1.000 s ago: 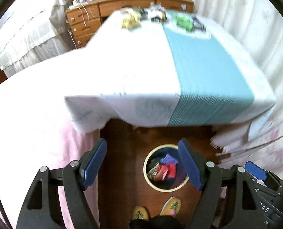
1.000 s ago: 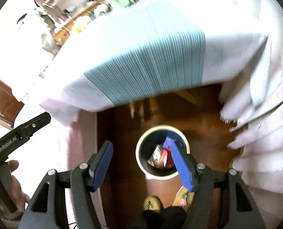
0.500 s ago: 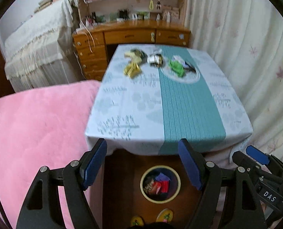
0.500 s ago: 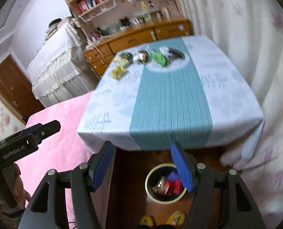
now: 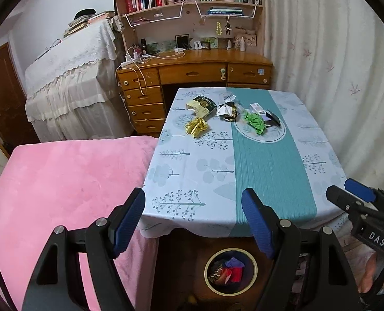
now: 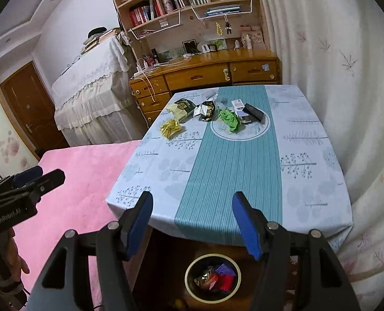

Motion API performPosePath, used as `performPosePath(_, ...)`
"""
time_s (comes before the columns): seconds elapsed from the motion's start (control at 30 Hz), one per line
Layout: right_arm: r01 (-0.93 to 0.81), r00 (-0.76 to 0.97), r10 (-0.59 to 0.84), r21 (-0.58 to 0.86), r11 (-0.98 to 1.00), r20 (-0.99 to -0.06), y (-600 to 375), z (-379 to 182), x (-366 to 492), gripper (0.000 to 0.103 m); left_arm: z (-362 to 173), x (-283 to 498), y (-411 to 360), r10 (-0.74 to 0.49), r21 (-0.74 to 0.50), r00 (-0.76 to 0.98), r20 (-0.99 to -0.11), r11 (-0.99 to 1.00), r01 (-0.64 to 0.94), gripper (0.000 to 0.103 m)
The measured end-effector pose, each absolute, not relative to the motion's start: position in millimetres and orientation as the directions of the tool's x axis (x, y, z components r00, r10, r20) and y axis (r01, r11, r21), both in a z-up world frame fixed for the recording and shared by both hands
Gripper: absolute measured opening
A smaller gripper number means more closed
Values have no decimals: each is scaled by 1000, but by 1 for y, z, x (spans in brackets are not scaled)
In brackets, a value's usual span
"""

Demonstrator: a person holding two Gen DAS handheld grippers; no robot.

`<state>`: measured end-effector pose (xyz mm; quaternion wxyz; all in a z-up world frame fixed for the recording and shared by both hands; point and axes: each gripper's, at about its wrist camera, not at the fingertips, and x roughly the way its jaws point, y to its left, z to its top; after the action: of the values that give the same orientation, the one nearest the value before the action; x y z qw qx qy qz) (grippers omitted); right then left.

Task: Collect trash
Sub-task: 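Raise both tools back toward the table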

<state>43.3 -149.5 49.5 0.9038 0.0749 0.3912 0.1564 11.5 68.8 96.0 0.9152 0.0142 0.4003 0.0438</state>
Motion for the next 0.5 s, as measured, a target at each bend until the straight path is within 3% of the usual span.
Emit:
performPosePath(0.27,-181,651,281,216,960,-705,-147,33,94,64,78,74,73,60,49,669,-741,998,-34,75)
performPosePath(0.5,-117,649,226,198,973,-726,-136,21,165,64,50,175,85,11,57,641,-768,997,52,75)
